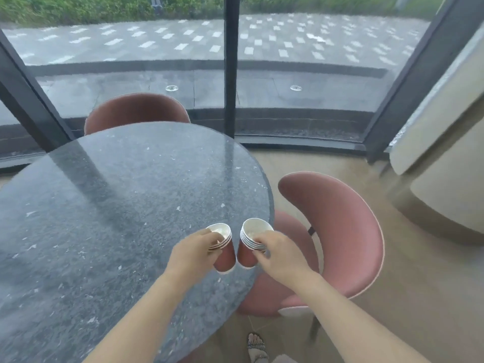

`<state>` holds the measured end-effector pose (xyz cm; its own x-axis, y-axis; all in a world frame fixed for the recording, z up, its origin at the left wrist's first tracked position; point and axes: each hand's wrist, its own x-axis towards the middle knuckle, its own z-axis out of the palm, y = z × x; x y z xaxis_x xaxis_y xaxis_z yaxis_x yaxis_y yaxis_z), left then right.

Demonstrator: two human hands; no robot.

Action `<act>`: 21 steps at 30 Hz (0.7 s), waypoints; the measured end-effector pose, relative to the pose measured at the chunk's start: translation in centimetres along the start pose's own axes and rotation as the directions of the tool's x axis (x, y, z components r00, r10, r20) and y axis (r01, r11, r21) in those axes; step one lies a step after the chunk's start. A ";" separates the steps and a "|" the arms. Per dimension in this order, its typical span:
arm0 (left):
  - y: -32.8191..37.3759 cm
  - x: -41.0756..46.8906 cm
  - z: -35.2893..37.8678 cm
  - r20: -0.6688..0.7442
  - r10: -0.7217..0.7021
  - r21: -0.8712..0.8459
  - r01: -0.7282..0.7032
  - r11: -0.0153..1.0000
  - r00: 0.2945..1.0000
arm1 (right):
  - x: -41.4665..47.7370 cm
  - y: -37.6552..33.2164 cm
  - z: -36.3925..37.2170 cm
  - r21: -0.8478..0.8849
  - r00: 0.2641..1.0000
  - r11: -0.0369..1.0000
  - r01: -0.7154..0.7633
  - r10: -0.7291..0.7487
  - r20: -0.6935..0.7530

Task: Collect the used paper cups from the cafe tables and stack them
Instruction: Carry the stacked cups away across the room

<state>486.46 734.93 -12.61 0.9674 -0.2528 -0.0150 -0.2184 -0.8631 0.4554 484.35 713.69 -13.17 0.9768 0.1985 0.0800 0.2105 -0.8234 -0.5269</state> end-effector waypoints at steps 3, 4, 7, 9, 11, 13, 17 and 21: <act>2.5 0.3 0.1 0.014 0.122 -0.072 -0.121 0.990 0.992 | -3.4 0.3 -1.8 0.004 0.986 0.995 -0.103 0.103 -0.134; 3.4 0.2 0.3 0.027 0.165 -0.089 -0.162 0.983 0.986 | -4.6 0.4 -2.3 0.007 0.975 0.990 -0.143 0.142 -0.169; 6.2 -0.2 1.1 0.049 0.281 -0.138 -0.272 0.952 0.959 | -8.2 0.6 -3.6 0.012 0.944 0.972 -0.235 0.231 -0.238; 8.2 -0.8 1.7 0.071 0.358 -0.149 -0.345 0.927 0.931 | -10.7 0.6 -4.5 0.033 0.914 0.955 -0.295 0.292 -0.282; 10.3 -1.6 2.4 0.090 0.420 -0.164 -0.402 0.901 0.903 | -13.3 0.8 -5.4 0.061 0.883 0.935 -0.351 0.352 -0.310; 12.4 -2.5 3.0 0.103 0.479 -0.182 -0.457 0.870 0.871 | -15.7 0.9 -6.2 0.055 0.857 0.915 -0.399 0.393 -0.334; 17.2 -3.8 4.0 0.148 0.592 -0.202 -0.562 0.802 0.792 | -20.3 1.5 -7.8 0.069 0.772 0.871 -0.487 0.466 -0.433; 22.7 -5.4 5.9 0.184 0.681 -0.173 -0.658 0.733 0.709 | -25.2 2.9 -9.5 0.101 0.675 0.810 -0.578 0.544 -0.498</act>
<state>475.57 714.13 -7.46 0.5139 -0.8471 0.1352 -0.7746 -0.3905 0.4975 460.69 701.29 -8.71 0.7936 -0.5785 0.1885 -0.3982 -0.7281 -0.5580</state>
